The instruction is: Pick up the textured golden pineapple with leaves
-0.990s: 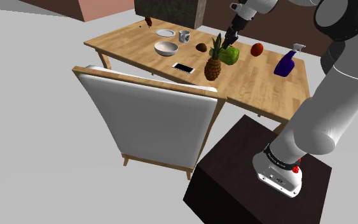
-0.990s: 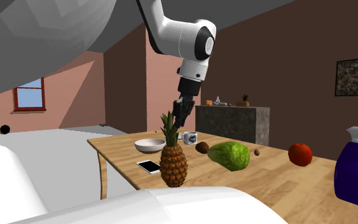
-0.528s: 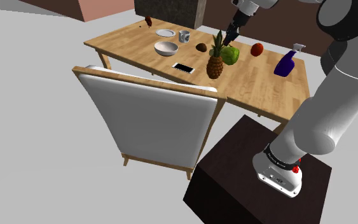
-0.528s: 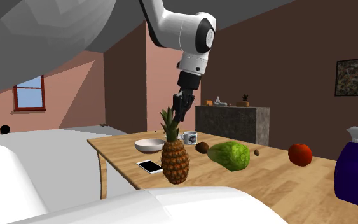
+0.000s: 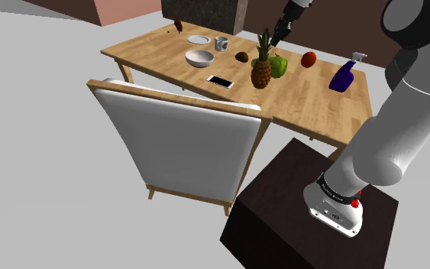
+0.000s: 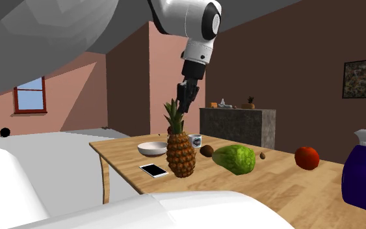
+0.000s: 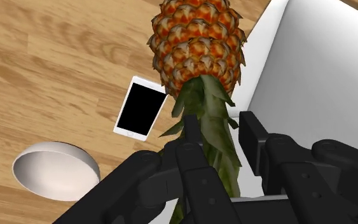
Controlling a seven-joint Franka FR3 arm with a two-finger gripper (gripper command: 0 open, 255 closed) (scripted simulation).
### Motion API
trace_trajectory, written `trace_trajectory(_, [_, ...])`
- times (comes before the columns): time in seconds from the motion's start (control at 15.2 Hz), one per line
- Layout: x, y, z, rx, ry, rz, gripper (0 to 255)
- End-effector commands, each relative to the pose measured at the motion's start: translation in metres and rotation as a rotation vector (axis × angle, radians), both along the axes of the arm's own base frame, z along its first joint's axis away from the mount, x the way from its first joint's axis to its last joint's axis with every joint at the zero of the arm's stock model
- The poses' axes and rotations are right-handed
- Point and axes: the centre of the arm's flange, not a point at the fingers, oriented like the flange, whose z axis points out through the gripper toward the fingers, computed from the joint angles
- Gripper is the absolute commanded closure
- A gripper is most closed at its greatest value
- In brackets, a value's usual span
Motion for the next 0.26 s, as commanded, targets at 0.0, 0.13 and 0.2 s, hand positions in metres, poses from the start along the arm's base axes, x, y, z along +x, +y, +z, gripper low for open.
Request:
trace_trajectory(0.0, [-0.0003,0.0005,0.0123,0.000,-0.002,0.000,255])
trace_trajectory(0.13, [-0.0003,0.0006,0.0184,0.000,-0.002,0.000,255])
trace_trajectory(0.2, [-0.0003,0.0005,0.0184,0.000,-0.002,0.000,255])
